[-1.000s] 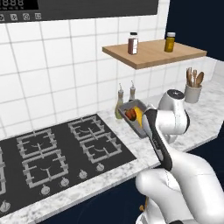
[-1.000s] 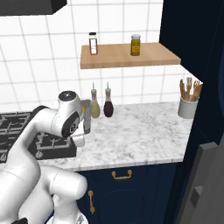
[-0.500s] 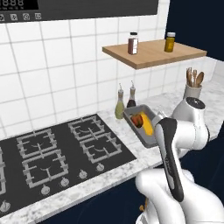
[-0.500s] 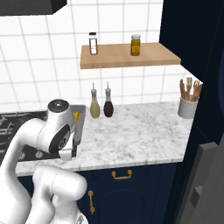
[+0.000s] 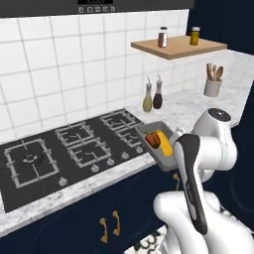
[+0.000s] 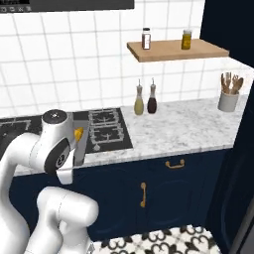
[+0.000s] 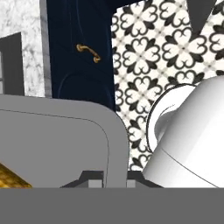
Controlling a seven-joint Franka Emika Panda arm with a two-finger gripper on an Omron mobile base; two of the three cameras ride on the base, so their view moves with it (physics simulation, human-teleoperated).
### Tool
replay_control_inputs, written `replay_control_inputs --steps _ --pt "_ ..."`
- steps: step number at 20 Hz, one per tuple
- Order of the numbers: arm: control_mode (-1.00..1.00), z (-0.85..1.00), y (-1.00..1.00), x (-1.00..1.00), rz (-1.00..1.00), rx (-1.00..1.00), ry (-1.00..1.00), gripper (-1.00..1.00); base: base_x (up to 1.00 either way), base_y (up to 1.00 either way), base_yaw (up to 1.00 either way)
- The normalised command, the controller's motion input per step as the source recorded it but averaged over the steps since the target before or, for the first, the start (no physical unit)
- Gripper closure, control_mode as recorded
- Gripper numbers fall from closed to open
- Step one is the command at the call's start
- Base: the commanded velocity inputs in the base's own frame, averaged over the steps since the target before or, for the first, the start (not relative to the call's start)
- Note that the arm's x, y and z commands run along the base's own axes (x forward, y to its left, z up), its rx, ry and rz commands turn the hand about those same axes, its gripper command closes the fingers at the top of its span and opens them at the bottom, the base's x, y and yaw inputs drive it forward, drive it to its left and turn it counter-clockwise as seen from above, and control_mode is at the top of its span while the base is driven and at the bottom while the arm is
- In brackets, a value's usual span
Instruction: Take the meat container that has the steak and place it on the second highest rack of the freezer. Then take the vegetable container that has the corn and bell pepper and place it on the highest rack of the freezer.
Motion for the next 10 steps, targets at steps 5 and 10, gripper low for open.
replay_control_inputs --steps 5,10 --pt "1.00 0.00 0.00 0.00 0.00 0.00 0.00 1.00 -0.96 0.51 -0.80" --pt "1.00 0.00 0.00 0.00 0.00 0.00 0.00 1.00 -0.69 0.31 -0.93"
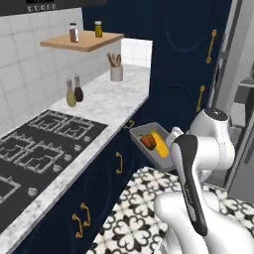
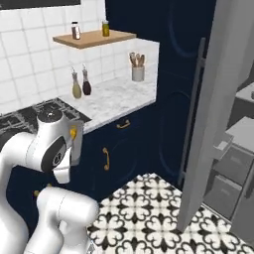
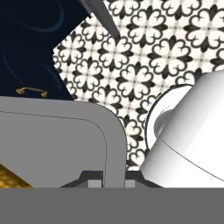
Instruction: Take the meat container that has the steak and place it on the second highest rack of the freezer. Then take the vegetable container that has the corn and bell pepper and place it on the highest rack of the freezer.
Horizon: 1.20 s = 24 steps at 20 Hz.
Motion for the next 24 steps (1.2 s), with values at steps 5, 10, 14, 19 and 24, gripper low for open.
replay_control_inputs --steps 5,10,14,19,24 --pt "1.00 0.00 0.00 0.00 0.00 0.00 0.00 1.00 -0.32 0.14 -0.98" --pt "1.00 0.00 0.00 0.00 0.00 0.00 0.00 1.00 -0.01 -0.29 -0.86" --pt "1.00 0.00 0.00 0.00 0.00 0.00 0.00 1.00 0.51 -0.95 -0.50" --pt "1.00 0.00 0.00 0.00 0.00 0.00 0.00 1.00 1.00 -0.62 0.01" --pt "1.00 0.00 0.00 0.00 0.00 0.00 0.00 1.00 0.85 -0.25 0.26"
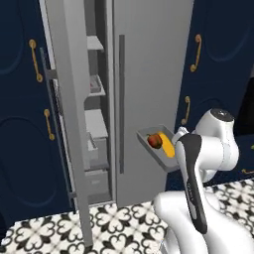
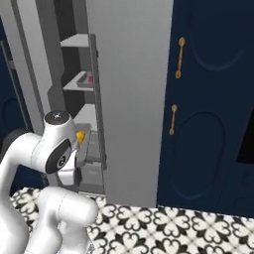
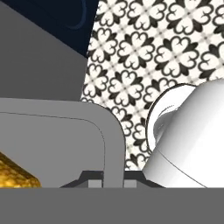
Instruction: Take the meat container that has the steak and place it on the second highest rack of the freezer. Then take the vegetable container that has the corn and bell pepper and place it on the highest rack of the freezer.
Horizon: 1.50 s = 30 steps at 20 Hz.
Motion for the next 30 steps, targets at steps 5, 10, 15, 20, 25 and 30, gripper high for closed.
replay_control_inputs --steps 5,10,15,20,25,30 --pt "1.00 0.00 0.00 0.00 0.00 0.00 0.00 1.00 0.61 0.17 0.43" --pt "1.00 0.00 0.00 0.00 0.00 0.00 0.00 1.00 1.00 -0.15 0.06" --pt "1.00 0.00 0.00 0.00 0.00 0.00 0.00 1.00 0.26 0.35 0.05" --pt "1.00 0.00 0.00 0.00 0.00 0.00 0.00 1.00 0.45 0.18 0.01" --pt "1.00 0.00 0.00 0.00 0.00 0.00 0.00 1.00 0.59 0.47 0.01" --pt "1.00 0.00 0.00 0.00 0.00 0.00 0.00 1.00 0.37 0.51 0.02"
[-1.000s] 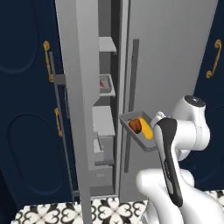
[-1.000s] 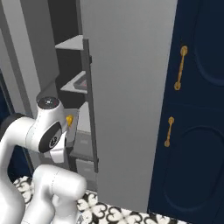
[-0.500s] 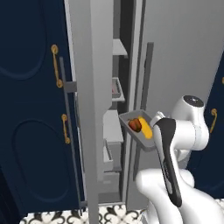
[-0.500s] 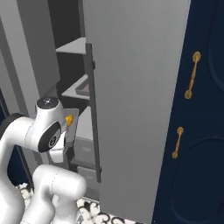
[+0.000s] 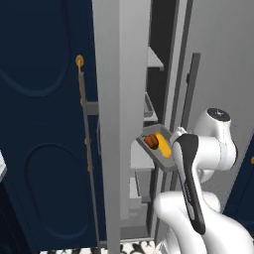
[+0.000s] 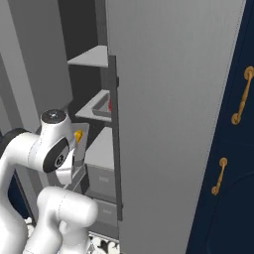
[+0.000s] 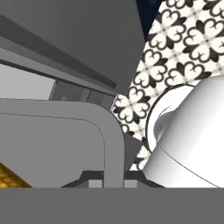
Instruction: Take the meat container that has the steak and place it on the second highest rack of the freezer. Then take the vegetable container that has the corn and bell pepper and place it on the highest rack of the freezer.
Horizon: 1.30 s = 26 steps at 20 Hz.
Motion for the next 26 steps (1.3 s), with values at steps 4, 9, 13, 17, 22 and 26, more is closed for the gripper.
replay_control_inputs --steps 4,9,13,17,22,26 --pt "1.00 0.00 0.00 0.00 0.00 0.00 0.00 1.00 0.22 0.00 -0.03" --pt "-1.00 0.17 0.00 0.21 -0.01 0.00 -0.08 1.00 0.01 0.02 -0.02" --pt "-1.00 1.00 -0.02 0.33 -0.15 0.00 -0.33 1.00 0.00 0.00 0.00" --pt "-1.00 1.00 0.05 0.58 -0.22 0.00 -0.34 1.00 0.00 0.00 0.00" --pt "-1.00 1.00 0.01 0.41 -0.07 0.00 -0.33 1.00 0.00 0.00 0.00" --pt "-1.00 1.00 0.00 0.77 0.00 0.00 -0.16 1.00 0.00 0.00 0.00"
